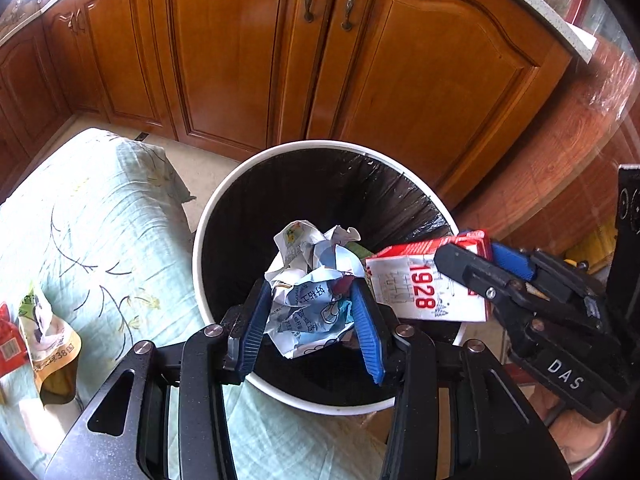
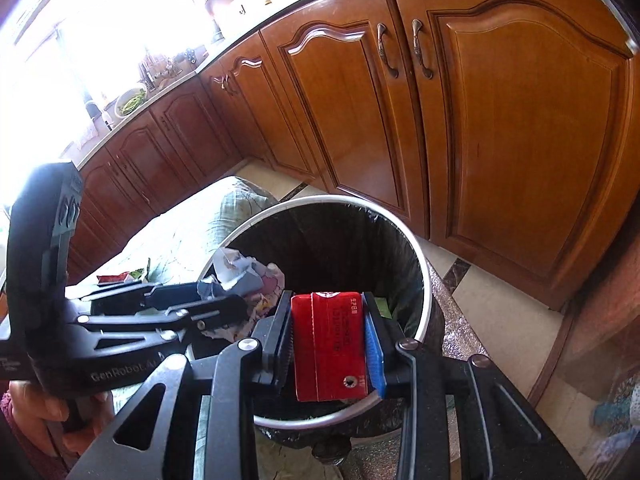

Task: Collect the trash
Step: 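Carry the carton and paper over the bin and open both tools, then move both open tools back over the remaining trash on the table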

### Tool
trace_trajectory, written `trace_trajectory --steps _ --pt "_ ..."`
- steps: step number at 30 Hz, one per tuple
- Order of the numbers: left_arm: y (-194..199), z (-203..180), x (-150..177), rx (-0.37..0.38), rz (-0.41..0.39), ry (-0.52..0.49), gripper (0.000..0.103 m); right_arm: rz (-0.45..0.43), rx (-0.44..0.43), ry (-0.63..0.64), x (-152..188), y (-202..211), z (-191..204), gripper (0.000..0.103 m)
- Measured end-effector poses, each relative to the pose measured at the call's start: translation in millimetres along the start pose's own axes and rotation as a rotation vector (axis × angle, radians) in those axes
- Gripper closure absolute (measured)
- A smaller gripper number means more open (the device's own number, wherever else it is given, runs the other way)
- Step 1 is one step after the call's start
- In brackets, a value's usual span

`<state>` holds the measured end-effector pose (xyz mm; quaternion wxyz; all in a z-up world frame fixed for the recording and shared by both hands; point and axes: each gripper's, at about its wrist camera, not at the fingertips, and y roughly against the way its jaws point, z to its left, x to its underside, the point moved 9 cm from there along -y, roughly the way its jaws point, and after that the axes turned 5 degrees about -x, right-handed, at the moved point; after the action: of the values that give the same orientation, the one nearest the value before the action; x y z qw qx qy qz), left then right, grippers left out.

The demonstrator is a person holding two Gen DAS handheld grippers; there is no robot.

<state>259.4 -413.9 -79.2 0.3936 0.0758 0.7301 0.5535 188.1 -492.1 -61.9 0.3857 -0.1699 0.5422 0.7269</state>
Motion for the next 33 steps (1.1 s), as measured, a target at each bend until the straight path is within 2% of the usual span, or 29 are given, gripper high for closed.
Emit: trace_trajectory --steps 3,5,8,10,16,23,26,33 --pt "0 -4 -1 -0.008 -0.005 -0.002 0.049 -0.005 0.003 0.001 -5 0 -1 0.067" --pt "5 -5 0 0.007 -0.017 0.001 0.039 -0.015 0.004 0.003 -6 4 -1 0.06" --pt "16 -2 5 0.02 -0.044 0.019 0.033 -0.031 0.004 -0.01 -5 9 -3 0.051" --pt "23 3 13 0.031 -0.062 0.046 0.031 -0.038 -0.01 -0.025 -2 12 -3 0.05" --pt "46 29 52 0.041 -0.116 0.142 0.03 -0.095 -0.065 -0.054 12 32 10 0.028" --pt "74 68 102 0.007 -0.164 0.24 0.03 -0.122 -0.142 -0.019 28 50 55 0.018" --pt "87 87 118 -0.022 -0.185 0.271 0.03 -0.105 -0.161 -0.015 39 50 74 0.011" --pt "113 131 151 -0.077 -0.222 0.334 0.03 -0.015 -0.157 0.039 67 34 120 0.007"
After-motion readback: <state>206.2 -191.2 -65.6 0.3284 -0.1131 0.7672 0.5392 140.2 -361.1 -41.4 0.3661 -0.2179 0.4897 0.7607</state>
